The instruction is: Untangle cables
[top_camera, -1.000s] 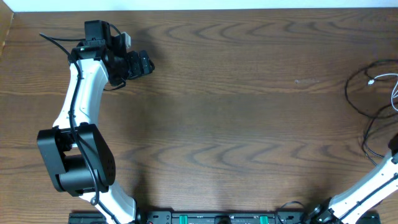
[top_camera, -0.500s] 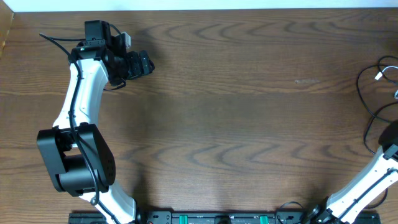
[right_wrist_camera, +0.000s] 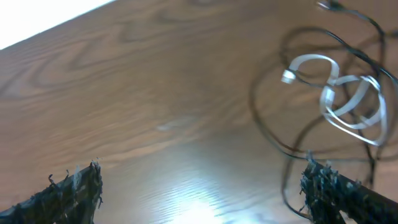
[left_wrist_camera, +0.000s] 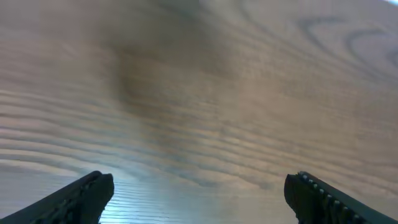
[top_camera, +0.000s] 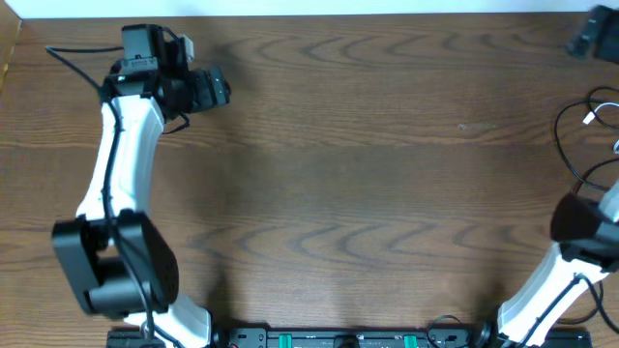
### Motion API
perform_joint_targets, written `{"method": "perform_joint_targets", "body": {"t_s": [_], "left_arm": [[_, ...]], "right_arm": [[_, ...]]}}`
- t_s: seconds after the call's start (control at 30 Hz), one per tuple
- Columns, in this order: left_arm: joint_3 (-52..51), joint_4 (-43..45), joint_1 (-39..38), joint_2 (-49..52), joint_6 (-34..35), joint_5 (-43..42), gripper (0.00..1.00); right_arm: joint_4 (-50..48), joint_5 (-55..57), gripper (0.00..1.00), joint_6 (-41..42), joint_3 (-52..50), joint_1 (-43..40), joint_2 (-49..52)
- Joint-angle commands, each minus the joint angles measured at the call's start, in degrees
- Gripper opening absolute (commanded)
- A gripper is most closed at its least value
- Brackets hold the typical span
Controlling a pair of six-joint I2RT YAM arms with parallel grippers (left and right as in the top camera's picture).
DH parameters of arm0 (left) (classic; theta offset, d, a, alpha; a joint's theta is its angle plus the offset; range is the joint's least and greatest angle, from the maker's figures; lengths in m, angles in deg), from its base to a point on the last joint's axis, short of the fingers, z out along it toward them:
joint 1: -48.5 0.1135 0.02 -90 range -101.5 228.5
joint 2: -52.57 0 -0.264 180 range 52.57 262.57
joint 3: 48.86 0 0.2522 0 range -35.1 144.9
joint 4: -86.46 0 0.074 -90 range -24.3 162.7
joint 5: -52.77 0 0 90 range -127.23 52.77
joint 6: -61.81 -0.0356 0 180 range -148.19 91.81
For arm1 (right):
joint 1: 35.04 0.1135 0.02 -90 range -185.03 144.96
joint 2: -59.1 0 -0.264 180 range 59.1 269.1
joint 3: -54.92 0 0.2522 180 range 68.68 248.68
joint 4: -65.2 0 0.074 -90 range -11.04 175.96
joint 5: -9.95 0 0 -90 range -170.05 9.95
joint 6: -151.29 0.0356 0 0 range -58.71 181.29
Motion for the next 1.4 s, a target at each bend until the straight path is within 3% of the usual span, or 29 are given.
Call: {"method": "perform_joint_targets", "body": {"t_s": [0.0, 0.27, 0.43, 0.6, 0.7, 0.93, 1.37], "left_arm": [[0.96, 1.20, 0.15, -6.80, -0.98, 8.22, 0.97], [0.94, -2.86, 0.15, -9.27, -0.96, 11.04, 0.98], [0.94, -5.62, 0.13, -9.27, -0.96, 11.04, 0.98], [0.94, -5.60, 0.13, -9.27, -0.96, 11.02, 0.99], [0.94, -5.60, 0.13, -9.27, -0.96, 11.04, 0.98], [0.94, -5.60, 0.13, -9.27, -0.96, 11.04, 0.98], [0.94, -5.60, 0.13, -9.27, -0.96, 11.04, 0.99]], "right_arm": [[0.20, -0.33, 0.99, -0.44, 0.31, 7.28, -0.76], [0.20, -0.02, 0.99, -7.58, 0.24, 24.22, 0.72], [-3.02, 8.92, 0.99, -6.80, 0.24, 33.57, 3.63], [-7.54, 9.11, 0.99, -3.56, 0.26, 35.74, 3.72], [-3.93, 7.96, 0.99, -1.18, 0.26, 35.85, 3.74], [0.20, 7.80, 0.99, -1.20, 0.24, 35.82, 3.74], [-2.47, 13.16, 0.99, -4.04, 0.15, 36.28, 1.88]]}}
